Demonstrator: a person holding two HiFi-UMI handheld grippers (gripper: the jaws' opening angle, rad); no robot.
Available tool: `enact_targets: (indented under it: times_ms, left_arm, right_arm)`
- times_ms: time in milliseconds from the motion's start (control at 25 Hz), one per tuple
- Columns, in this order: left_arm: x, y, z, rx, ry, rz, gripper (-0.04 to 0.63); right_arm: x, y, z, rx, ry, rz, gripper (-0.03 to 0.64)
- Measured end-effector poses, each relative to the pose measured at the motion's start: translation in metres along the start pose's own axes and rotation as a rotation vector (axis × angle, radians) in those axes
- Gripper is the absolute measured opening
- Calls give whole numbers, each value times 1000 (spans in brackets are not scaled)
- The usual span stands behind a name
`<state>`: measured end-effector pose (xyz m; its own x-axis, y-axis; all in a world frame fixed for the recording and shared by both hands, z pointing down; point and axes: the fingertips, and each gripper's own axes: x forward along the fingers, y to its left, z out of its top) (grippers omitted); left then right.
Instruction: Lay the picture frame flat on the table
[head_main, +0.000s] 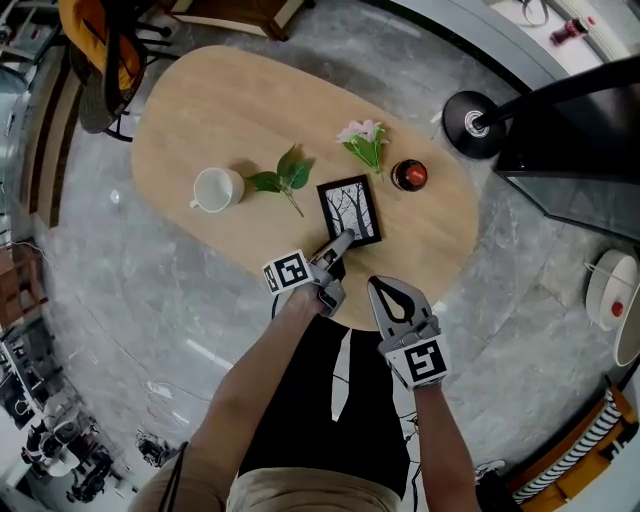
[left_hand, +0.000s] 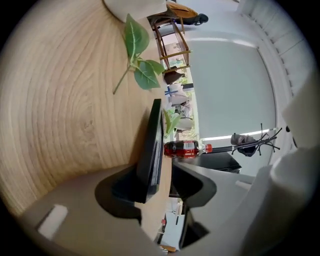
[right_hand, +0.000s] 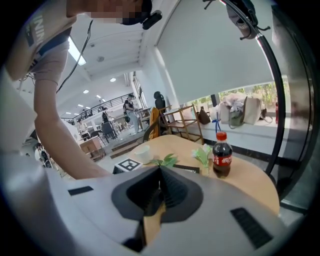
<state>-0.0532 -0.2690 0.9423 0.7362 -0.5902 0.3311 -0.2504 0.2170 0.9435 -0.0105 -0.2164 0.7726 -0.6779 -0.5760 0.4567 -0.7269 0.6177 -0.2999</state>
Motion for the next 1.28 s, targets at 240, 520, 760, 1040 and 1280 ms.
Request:
enact_targets:
  times_ms: [240, 520, 760, 1040, 1280]
  left_arm:
    - [-6, -1, 7, 183, -22, 223, 293]
    - [-19, 2, 13, 352, -37, 382, 347]
    - [-33, 1, 17, 391, -70, 412, 354]
    - [-45, -6, 9, 383, -69, 389, 354]
    - [-51, -47, -8, 430, -37, 328, 354]
  right_arm:
    - [5, 8, -1, 6, -11, 20, 4]
    - [8, 10, -3, 15, -29, 33, 5]
    - [3, 13, -6, 23, 4, 46, 4]
    - [-5, 15, -8, 35, -18, 36, 4]
    - [-23, 18, 9, 12, -43, 14, 4]
